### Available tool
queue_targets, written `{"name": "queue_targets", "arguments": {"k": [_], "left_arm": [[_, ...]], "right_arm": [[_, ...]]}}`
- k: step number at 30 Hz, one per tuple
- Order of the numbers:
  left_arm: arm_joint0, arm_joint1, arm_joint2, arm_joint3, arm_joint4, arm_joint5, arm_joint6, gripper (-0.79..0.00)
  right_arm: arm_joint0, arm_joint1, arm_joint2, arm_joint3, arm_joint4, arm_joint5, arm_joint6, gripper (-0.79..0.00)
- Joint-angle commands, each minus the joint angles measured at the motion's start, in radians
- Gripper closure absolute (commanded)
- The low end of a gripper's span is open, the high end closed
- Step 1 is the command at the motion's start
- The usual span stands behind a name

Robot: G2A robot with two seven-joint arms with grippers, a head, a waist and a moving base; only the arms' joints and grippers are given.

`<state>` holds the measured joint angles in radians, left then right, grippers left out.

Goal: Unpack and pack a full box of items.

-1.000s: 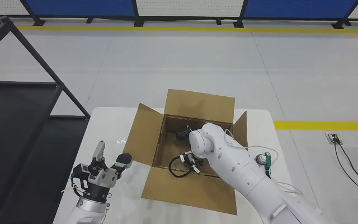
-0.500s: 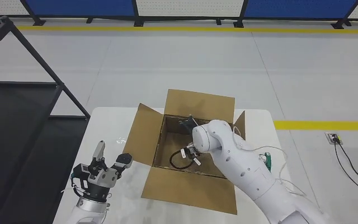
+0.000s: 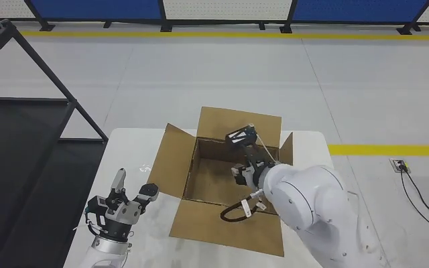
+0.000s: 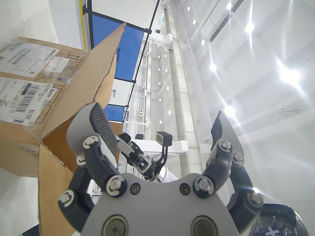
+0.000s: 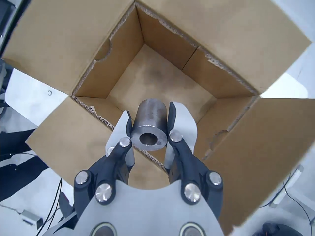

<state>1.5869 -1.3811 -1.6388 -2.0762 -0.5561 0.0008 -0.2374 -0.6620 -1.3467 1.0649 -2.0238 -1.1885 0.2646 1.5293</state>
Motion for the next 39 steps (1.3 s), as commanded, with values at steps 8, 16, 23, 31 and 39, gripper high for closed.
{"name": "queue_targets", "arguments": {"k": [8,16,23,31,39], "left_arm": [[0.0,0.0,0.0,0.0,0.0,0.0,0.0,-0.785],[0.0,0.0,0.0,0.0,0.0,0.0,0.0,-0.785],[0.0,0.0,0.0,0.0,0.0,0.0,0.0,-0.785],[0.0,0.0,0.0,0.0,0.0,0.0,0.0,-0.785],[0.0,0.0,0.0,0.0,0.0,0.0,0.0,-0.785]], "right_arm": [[-0.183,0.032,0.244,-0.253,-0.026,0.005,0.007,0.0],[-0.341,0.046,0.454,-0.326,0.052,0.009,-0.058,0.0],[-0.453,0.053,0.604,-0.326,0.14,0.011,-0.154,0.0],[-0.57,0.065,0.738,-0.318,0.19,0.022,-0.082,0.0],[-0.568,0.083,0.736,-0.134,0.181,-0.018,0.007,0.0]]}}
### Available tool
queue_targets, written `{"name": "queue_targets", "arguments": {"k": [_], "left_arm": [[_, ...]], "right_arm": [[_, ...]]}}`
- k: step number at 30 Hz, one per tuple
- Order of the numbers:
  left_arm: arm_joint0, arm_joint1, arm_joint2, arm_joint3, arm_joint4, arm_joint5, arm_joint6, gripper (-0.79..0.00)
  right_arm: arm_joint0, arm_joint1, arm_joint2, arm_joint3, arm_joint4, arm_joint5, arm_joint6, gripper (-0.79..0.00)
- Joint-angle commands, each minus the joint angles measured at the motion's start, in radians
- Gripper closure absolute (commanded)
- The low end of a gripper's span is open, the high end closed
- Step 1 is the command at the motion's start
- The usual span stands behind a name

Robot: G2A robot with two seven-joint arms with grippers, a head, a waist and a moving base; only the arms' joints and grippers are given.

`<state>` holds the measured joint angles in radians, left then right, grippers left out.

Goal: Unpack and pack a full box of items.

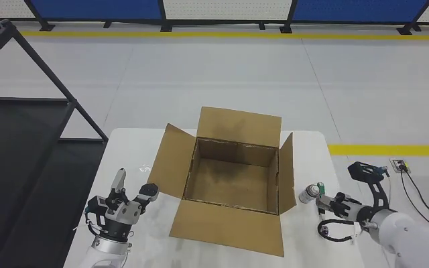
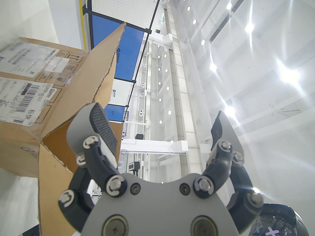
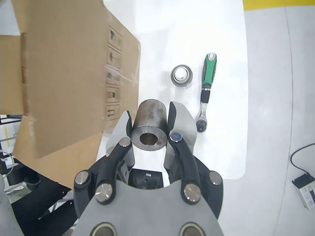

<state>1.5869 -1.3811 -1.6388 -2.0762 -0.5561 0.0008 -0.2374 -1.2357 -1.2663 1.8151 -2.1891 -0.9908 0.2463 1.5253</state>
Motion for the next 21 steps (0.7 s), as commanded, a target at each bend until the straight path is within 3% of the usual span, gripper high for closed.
{"name": "queue_targets", "arguments": {"k": [1,12,21], "left_arm": [[0.0,0.0,0.0,0.0,0.0,0.0,0.0,-0.785],[0.0,0.0,0.0,0.0,0.0,0.0,0.0,-0.785],[0.0,0.0,0.0,0.0,0.0,0.0,0.0,-0.785]], "right_arm": [[0.014,0.004,-0.029,0.054,-0.02,0.0,0.011,0.0],[0.073,0.019,-0.095,0.305,0.008,-0.006,-0.001,0.0],[0.063,0.027,-0.128,0.375,0.025,-0.034,-0.047,0.0]]}}
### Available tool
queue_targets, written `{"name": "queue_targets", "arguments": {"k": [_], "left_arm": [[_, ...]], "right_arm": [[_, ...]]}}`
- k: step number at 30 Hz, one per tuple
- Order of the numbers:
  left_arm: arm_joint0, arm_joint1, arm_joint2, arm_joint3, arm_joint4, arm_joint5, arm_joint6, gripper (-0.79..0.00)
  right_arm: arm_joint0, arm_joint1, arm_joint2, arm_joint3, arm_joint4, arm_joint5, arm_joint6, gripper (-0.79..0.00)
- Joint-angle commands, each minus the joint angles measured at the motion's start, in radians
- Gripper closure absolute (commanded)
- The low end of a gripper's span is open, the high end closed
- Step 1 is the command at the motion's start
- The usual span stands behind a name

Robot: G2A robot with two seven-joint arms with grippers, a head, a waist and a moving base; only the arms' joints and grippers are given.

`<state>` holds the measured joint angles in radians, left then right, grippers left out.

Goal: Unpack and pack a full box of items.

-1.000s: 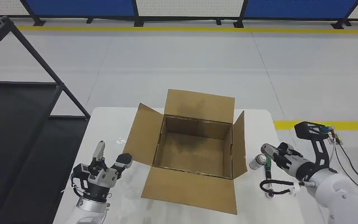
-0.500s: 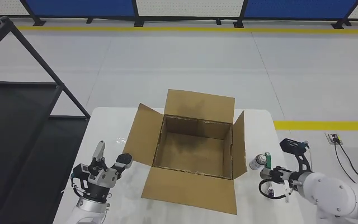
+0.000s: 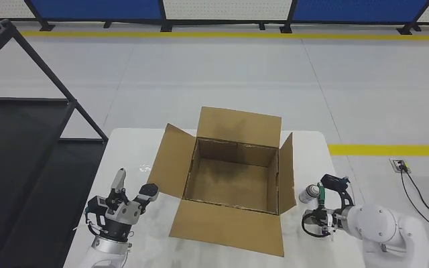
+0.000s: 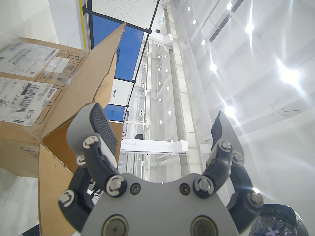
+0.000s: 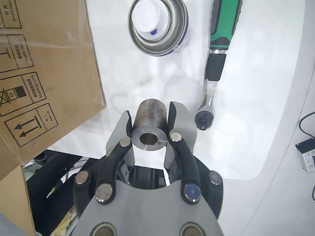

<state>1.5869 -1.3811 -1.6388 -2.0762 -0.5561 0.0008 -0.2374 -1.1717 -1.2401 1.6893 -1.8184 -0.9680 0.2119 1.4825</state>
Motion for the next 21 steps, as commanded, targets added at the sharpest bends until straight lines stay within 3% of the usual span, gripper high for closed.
{"name": "queue_targets", "arguments": {"k": [1,21], "left_arm": [[0.0,0.0,0.0,0.0,0.0,0.0,0.0,-0.785],[0.0,0.0,0.0,0.0,0.0,0.0,0.0,-0.785]], "right_arm": [[-0.002,0.002,-0.005,0.011,0.001,0.004,-0.005,0.0],[0.1,0.016,-0.096,0.196,-0.042,0.071,0.003,-0.009]]}}
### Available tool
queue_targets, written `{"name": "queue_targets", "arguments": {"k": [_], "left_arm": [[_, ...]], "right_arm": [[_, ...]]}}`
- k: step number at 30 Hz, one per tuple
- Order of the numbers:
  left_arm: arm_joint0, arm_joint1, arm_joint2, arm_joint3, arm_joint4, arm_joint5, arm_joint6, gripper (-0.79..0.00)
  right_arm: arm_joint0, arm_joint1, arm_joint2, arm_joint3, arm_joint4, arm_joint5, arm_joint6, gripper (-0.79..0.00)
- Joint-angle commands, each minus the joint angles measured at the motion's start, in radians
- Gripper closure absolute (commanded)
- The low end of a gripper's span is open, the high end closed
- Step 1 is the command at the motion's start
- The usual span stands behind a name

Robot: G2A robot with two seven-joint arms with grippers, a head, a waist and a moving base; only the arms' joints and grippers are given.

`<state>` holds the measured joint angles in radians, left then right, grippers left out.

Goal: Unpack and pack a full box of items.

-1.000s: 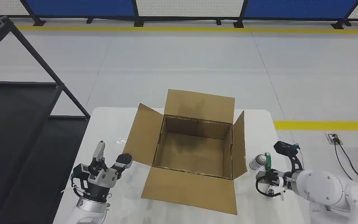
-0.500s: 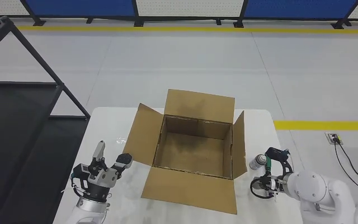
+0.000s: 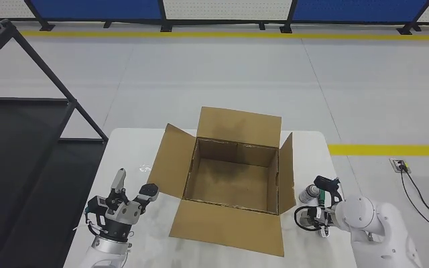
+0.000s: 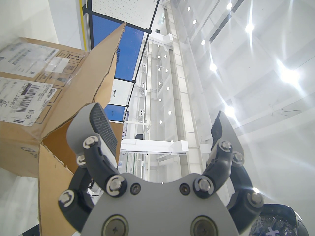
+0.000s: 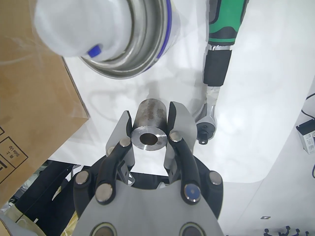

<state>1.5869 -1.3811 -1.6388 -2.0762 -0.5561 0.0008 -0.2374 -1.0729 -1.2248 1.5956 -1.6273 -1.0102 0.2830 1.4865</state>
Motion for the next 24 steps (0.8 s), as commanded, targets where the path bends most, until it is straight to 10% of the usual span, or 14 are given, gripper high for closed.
{"name": "queue_targets", "arguments": {"k": [1,14,24], "left_arm": [[0.0,0.0,0.0,0.0,0.0,0.0,0.0,-0.785],[0.0,0.0,0.0,0.0,0.0,0.0,0.0,-0.785],[0.0,0.0,0.0,0.0,0.0,0.0,0.0,-0.785]], "right_arm": [[0.002,0.001,-0.003,0.01,0.002,0.002,-0.004,-0.028],[-0.024,0.011,-0.002,-0.008,0.041,0.005,-0.045,-0.56],[-0.12,0.02,0.077,-0.197,0.125,0.011,-0.155,-0.785]]}}
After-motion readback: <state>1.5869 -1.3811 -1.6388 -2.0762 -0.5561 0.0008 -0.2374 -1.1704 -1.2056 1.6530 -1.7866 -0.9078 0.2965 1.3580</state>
